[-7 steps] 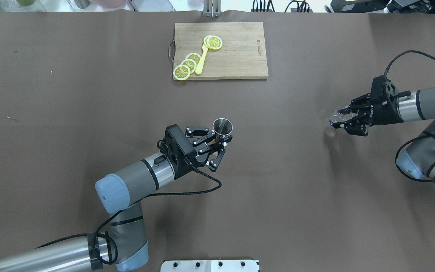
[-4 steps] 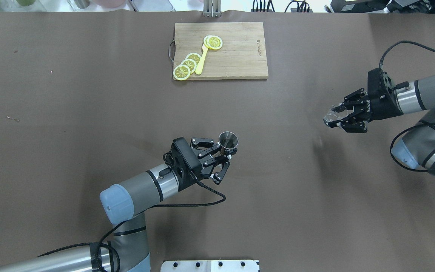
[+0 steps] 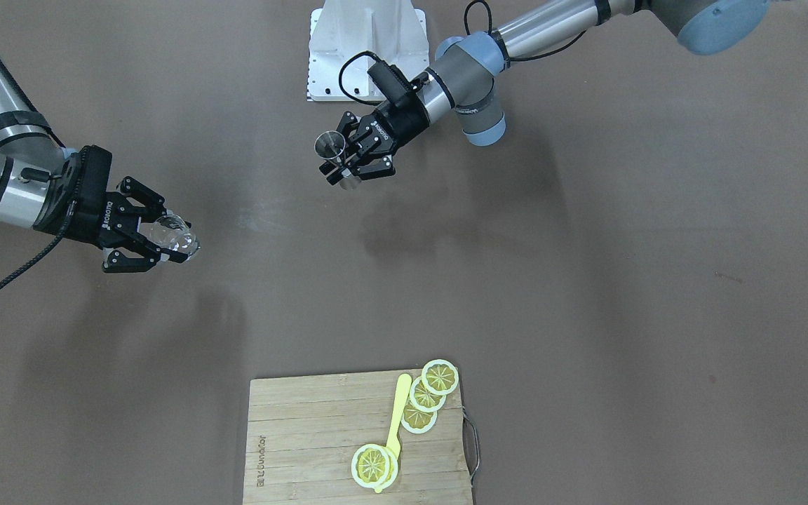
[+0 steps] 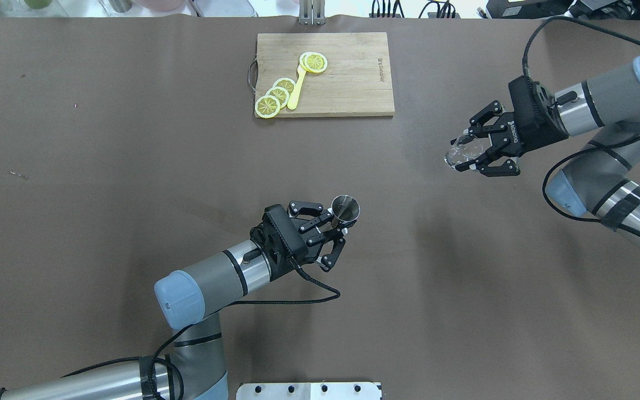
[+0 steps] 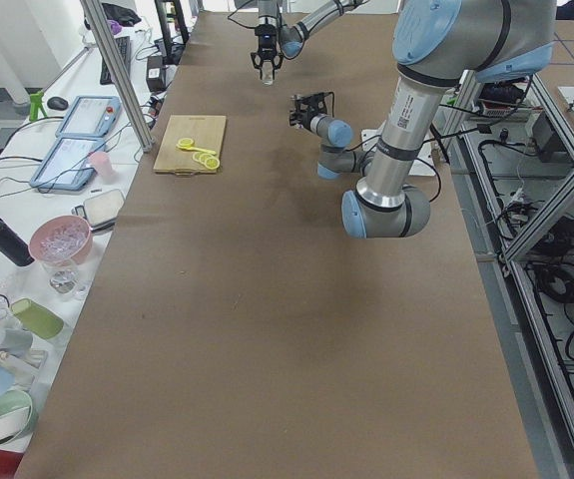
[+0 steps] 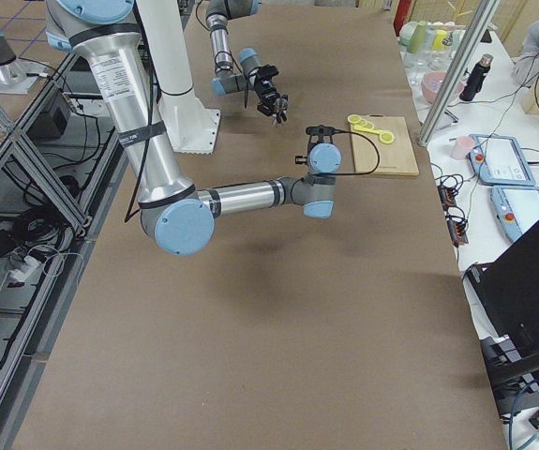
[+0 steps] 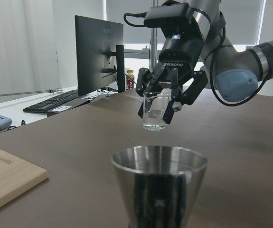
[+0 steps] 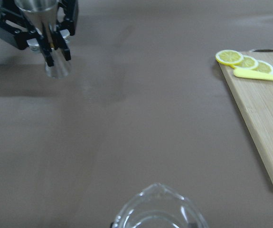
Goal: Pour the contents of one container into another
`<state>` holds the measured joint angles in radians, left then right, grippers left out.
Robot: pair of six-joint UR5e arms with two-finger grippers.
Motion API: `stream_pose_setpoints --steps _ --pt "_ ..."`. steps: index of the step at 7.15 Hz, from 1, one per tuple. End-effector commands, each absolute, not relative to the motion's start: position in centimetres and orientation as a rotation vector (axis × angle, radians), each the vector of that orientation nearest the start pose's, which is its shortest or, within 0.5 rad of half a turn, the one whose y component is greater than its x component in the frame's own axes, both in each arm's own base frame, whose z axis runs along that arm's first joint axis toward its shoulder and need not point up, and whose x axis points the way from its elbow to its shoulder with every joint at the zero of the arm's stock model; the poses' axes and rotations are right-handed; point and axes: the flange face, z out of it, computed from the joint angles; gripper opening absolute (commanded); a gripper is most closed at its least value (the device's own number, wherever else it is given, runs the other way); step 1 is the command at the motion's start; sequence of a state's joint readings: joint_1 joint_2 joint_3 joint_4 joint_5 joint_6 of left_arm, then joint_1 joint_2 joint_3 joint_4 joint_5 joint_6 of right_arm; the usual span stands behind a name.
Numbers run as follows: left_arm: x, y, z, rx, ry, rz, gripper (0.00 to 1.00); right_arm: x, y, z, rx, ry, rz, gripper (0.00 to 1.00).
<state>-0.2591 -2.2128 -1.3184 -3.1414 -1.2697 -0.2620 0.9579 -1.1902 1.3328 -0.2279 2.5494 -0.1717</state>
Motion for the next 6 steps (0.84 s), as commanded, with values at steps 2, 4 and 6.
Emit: stream_pose_setpoints --steps 2,4,6 --pt "60.0 -34.0 22.9 1.531 1.214 0.397 0.00 -32.0 -51.5 33.7 1.283 -1.122 -1.527 0.00" --pt "59.9 -34.9 23.3 1.531 1.196 0.394 0.00 -31.2 -49.8 28.8 1.224 -1.118 -1.507 0.00" --pt "59.8 -34.9 23.1 1.534 1.197 0.392 0.00 -31.3 -49.0 25.3 1.166 -1.071 -1.461 0.00"
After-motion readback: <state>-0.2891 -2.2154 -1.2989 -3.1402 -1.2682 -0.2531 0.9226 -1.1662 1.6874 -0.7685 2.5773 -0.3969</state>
